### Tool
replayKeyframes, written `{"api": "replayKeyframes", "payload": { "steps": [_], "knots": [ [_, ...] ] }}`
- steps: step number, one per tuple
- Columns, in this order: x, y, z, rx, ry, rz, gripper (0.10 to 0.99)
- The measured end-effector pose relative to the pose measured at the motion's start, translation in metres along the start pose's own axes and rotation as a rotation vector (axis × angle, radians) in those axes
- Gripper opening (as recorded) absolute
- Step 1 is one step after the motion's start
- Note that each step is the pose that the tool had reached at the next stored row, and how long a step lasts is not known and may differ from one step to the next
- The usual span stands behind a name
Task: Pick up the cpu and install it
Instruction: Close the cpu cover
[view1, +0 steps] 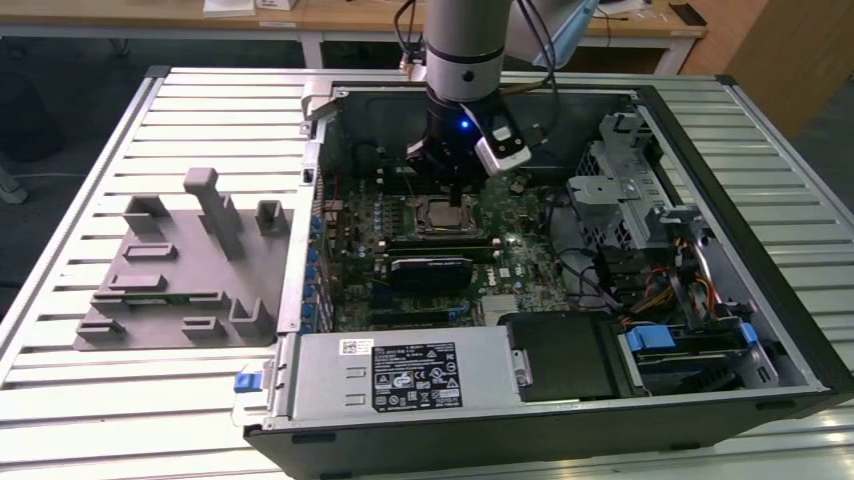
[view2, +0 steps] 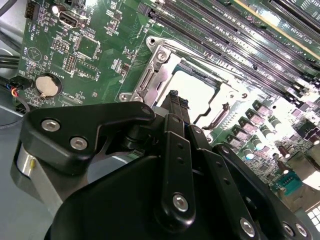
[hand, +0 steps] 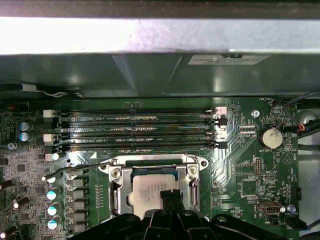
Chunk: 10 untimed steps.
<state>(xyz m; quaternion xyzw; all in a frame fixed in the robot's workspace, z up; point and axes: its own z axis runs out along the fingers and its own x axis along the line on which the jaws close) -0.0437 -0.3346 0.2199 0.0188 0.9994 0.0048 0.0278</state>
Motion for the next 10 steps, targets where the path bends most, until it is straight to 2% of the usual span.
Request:
{"api": "replayKeyframes", "payload": {
  "steps": [10],
  "knots": [
    [0.0071, -0.0011, 0.0009, 0.0, 0.0001, 0.001, 0.106]
  ]
}}
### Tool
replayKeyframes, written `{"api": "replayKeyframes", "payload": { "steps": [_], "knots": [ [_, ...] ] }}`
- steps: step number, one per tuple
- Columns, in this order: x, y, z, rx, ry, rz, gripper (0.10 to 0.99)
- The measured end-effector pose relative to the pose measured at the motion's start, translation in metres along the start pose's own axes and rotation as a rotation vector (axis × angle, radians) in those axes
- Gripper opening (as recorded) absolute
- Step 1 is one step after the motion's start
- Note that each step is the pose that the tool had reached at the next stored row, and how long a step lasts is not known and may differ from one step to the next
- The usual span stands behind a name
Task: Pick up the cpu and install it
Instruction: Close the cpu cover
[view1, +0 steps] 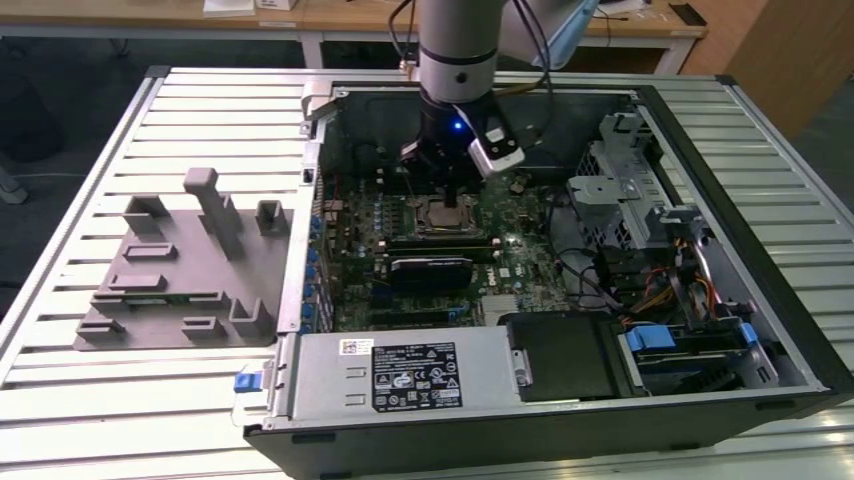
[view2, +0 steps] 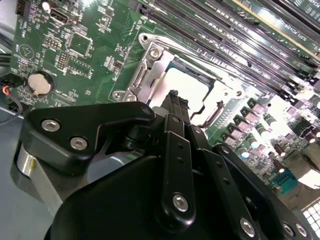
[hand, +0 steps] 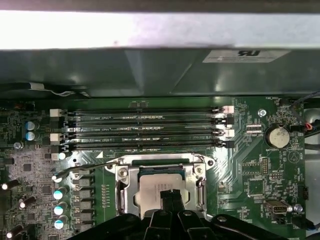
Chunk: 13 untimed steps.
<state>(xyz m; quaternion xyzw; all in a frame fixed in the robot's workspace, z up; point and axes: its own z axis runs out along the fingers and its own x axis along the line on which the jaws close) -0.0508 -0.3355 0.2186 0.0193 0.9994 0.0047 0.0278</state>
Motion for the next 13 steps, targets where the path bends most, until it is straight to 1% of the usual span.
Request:
{"api": "replayKeyframes", "payload": {
  "steps": [3, 9, 13],
  "knots": [
    [0.0008, -0.0008, 0.0013, 0.0, -0.0001, 0.009, 0.106],
    [0.001, -0.002, 0.0043, 0.003, -0.0006, 0.063, 0.106],
    [0.0035, -0.0032, 0.0058, 0.004, -0.0008, 0.072, 0.106]
  ]
}}
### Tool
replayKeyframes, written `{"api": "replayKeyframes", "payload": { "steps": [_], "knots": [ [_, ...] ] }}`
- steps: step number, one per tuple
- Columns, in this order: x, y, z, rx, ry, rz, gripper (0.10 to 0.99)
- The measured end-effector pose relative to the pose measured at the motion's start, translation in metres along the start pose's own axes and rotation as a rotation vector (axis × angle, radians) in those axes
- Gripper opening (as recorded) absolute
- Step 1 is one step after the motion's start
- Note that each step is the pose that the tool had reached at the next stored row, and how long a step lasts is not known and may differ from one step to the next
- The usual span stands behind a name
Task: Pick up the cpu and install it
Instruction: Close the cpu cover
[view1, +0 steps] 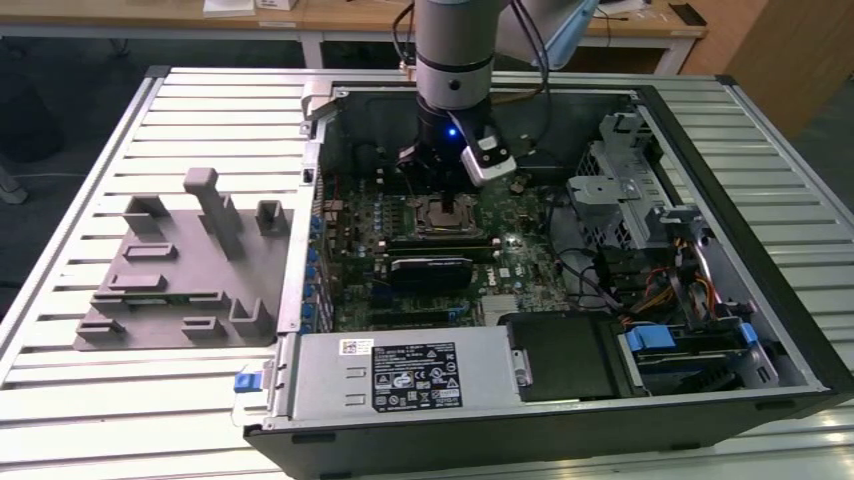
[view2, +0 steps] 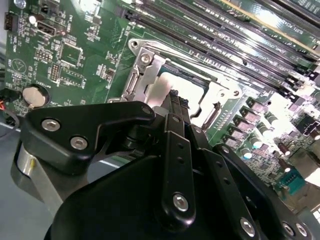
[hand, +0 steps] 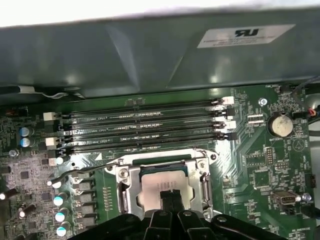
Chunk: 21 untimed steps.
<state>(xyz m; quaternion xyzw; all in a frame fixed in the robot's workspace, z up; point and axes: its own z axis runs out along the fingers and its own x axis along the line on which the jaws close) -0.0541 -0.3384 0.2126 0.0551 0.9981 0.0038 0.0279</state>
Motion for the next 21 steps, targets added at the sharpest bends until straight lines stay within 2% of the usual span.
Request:
{"api": "replayKeyframes", "payload": {
  "steps": [8, 13, 14, 17, 18, 21],
  "knots": [
    [0.0143, -0.0019, 0.0007, 0.001, -0.0001, 0.012, 0.106],
    [0.0148, -0.002, 0.0007, 0.001, 0.0006, 0.014, 0.106],
    [0.0147, -0.002, 0.001, 0.002, 0.0057, 0.013, 0.106],
    [0.0136, -0.0019, 0.0019, 0.01, 0.0344, 0.013, 0.106],
    [0.0135, -0.0019, 0.0018, 0.011, 0.0377, 0.013, 0.106],
    [0.0135, -0.002, 0.0019, 0.012, 0.0389, 0.013, 0.106]
  ]
}}
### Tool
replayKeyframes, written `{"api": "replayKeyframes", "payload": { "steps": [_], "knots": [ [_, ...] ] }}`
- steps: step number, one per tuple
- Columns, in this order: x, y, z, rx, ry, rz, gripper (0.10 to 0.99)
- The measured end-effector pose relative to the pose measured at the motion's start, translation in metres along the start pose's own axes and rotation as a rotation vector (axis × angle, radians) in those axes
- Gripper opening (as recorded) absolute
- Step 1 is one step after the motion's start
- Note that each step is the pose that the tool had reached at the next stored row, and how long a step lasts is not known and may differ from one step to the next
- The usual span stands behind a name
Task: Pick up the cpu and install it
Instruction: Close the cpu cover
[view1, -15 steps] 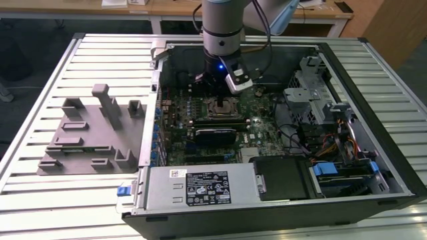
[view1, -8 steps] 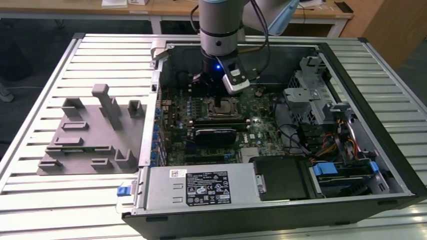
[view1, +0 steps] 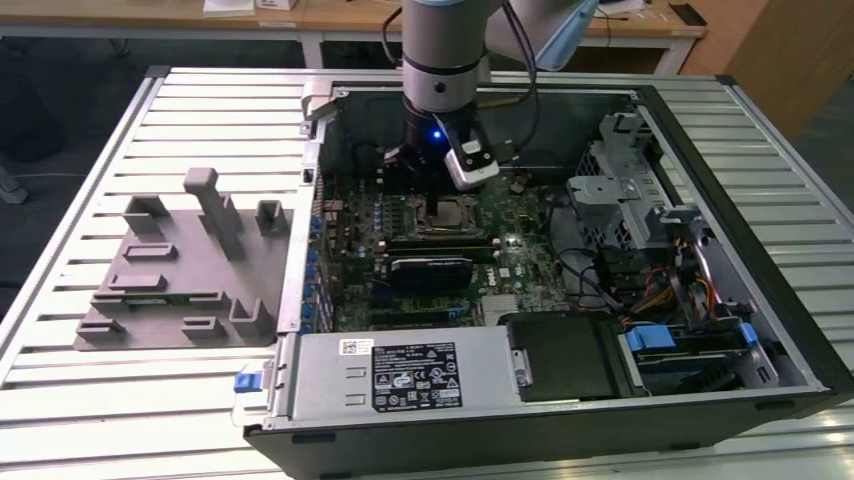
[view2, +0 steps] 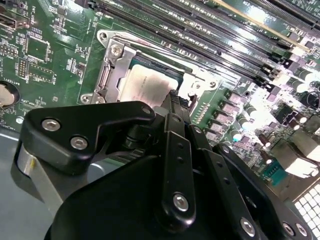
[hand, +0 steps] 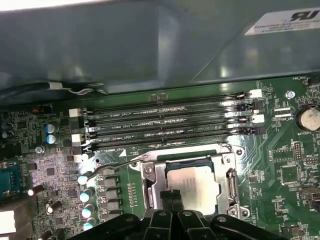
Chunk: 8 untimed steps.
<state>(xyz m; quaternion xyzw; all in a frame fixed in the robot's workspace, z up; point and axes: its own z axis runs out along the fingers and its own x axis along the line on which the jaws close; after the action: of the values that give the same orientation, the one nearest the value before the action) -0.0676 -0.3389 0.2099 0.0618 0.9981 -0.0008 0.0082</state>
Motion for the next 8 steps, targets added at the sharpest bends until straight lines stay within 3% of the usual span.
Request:
{"api": "replayKeyframes", "payload": {
  "steps": [4, 8],
  "knots": [
    [0.0008, -0.0022, 0.0019, -0.002, 0.0002, 0.0, 0.106],
    [0.0067, -0.0032, 0.0029, -0.009, 0.001, 0.0, 0.106]
  ]
}}
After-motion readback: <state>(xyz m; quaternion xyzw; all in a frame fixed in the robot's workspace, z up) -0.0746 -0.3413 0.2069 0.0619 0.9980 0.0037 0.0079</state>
